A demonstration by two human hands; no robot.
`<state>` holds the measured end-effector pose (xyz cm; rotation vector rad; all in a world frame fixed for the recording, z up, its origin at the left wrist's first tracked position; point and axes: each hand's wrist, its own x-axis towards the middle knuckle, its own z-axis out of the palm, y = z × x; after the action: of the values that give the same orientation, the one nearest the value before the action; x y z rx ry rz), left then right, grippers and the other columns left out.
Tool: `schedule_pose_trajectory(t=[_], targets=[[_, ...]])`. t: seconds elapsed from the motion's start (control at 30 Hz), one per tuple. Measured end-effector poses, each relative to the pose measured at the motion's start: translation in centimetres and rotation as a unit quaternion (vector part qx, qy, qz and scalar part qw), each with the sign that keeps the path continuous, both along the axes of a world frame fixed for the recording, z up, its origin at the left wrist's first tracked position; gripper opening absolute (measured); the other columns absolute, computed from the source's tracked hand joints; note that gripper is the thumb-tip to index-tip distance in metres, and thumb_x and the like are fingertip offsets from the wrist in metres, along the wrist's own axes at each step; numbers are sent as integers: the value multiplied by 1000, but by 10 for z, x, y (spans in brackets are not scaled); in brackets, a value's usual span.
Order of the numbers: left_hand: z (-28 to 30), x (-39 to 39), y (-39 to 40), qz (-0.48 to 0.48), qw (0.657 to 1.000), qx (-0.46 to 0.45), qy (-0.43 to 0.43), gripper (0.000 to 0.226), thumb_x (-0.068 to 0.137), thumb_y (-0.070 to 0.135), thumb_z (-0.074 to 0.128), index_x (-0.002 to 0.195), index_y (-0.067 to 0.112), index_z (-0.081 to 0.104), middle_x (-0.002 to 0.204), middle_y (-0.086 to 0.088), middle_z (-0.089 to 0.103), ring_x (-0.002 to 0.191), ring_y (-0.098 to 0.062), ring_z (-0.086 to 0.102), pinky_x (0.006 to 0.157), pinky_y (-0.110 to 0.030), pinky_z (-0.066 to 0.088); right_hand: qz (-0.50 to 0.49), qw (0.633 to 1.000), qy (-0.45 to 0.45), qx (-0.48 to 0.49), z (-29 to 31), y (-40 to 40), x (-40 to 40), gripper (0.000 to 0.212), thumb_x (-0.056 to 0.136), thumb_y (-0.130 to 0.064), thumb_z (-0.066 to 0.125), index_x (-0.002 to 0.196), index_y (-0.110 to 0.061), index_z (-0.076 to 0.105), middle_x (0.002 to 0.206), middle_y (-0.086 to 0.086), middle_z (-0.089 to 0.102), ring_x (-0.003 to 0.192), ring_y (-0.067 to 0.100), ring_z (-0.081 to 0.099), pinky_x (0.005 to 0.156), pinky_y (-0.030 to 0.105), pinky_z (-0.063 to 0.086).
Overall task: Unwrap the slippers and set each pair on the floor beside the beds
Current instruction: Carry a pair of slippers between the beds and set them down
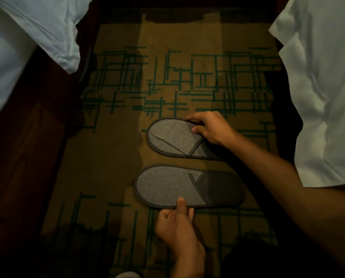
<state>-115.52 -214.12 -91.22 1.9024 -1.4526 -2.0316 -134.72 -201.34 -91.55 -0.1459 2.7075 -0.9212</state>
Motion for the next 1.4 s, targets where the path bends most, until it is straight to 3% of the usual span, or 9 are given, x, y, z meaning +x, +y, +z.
schedule_pose_trajectory(t=[0.23,0.47,0.67,0.93,1.1,1.4], targets=[[-1,-2,5,-19,998,61,-4,23,86,1,71,70,-2,54,69,-25,64,67,-35,68,64,-36,64,30,997,33,68,-11,1,1,36,88,-19,66,123,-10,63,113,16,61,112,34,57,89,32,44],[0,-1,3,-59,997,50,3,20,87,3,70,75,-1,54,67,-21,66,60,-28,68,48,-22,58,14,995,55,76,-21,3,4,25,87,-19,67,105,-2,62,106,19,58,105,36,55,84,36,42],[2,-4,-3,-79,996,44,-4,21,87,3,70,74,2,53,64,-18,65,54,-23,66,46,-20,57,9,993,79,84,-21,1,8,22,88,-18,65,99,1,59,104,21,57,101,38,54,82,39,42],[3,-7,4,-72,997,21,12,24,89,6,68,72,4,51,67,-20,66,63,-29,70,51,-22,59,5,992,97,77,-25,2,10,22,88,-17,65,98,2,60,104,23,57,100,39,54,81,40,43],[5,-8,2,-79,996,32,0,21,88,5,69,73,1,55,67,-19,67,55,-24,68,50,-24,60,0,991,108,80,-26,1,11,24,87,-17,66,100,2,62,104,23,57,100,39,53,81,42,45],[8,-9,1,-76,996,41,-31,20,86,10,72,78,-1,59,67,-20,65,56,-25,64,41,-24,56,-28,988,125,85,-27,1,14,27,85,-22,70,103,-2,65,105,19,59,99,36,52,83,41,44]])
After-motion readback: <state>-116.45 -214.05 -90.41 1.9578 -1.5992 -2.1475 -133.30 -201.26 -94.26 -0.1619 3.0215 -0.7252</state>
